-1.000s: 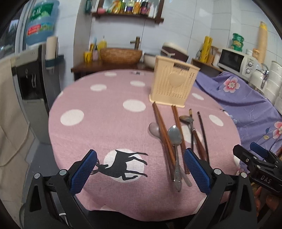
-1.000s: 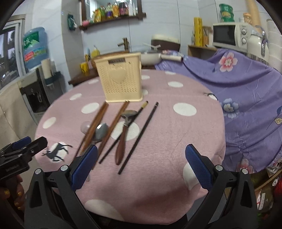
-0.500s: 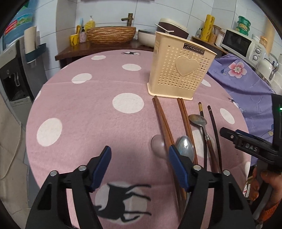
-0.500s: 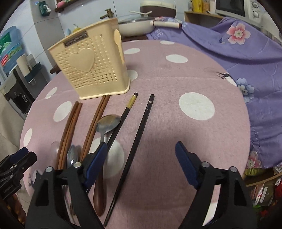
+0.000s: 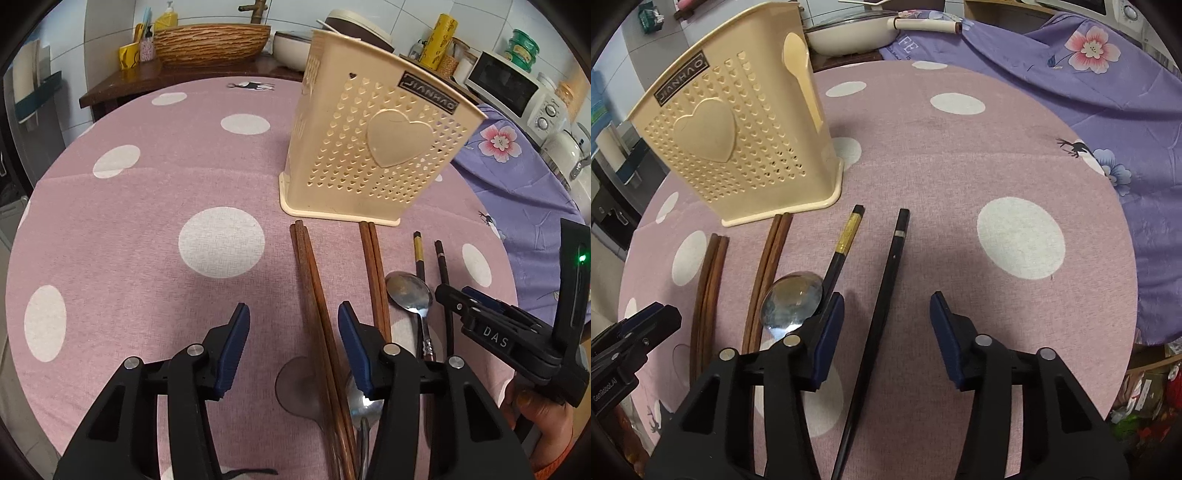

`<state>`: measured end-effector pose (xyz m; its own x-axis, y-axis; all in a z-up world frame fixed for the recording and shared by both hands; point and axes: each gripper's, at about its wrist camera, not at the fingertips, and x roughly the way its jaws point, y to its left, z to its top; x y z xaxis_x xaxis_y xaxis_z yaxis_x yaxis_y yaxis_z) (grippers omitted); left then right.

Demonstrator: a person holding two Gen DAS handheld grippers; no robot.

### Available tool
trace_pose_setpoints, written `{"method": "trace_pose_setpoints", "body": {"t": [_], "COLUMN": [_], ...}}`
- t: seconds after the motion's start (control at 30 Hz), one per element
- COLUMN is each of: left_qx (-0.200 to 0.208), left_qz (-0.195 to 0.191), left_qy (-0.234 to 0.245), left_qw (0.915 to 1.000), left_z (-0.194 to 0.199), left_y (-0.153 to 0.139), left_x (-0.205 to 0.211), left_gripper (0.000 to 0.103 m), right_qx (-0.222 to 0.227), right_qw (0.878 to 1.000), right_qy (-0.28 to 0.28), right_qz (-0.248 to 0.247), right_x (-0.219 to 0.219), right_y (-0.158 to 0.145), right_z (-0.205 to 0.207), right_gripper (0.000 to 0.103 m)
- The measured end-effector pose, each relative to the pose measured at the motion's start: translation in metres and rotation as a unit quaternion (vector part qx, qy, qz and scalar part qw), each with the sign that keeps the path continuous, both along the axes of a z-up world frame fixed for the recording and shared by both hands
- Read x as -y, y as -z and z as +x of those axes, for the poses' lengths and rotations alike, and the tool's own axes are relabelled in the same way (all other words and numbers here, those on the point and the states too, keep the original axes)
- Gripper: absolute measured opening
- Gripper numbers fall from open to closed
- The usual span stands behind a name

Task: Organize utensils
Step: 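Grasp the plain black chopstick with the right tool while the left tool grasps a brown wooden chopstick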

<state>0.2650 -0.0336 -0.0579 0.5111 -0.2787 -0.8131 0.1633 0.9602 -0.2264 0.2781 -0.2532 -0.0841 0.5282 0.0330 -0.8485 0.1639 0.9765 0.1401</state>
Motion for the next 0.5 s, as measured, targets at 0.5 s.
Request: {"method": "trace_pose_setpoints", "body": {"t": [0.5], "left_qx": [-0.04], "left_qz": [-0.004], "left_qy": [0.007], "left_qw": [0.9991], "left_z": [0.037], "left_y": [0.015], "left_x": [0.018], "left_gripper": [0.027], "right_qx": [-0.008], "right_qw": [1.0], "right_qy": [0.013], "right_qz": [-0.002], "right_x": [0.001], "right_y": [0.0], "right_z": [0.018], "right_gripper": [0.026]}}
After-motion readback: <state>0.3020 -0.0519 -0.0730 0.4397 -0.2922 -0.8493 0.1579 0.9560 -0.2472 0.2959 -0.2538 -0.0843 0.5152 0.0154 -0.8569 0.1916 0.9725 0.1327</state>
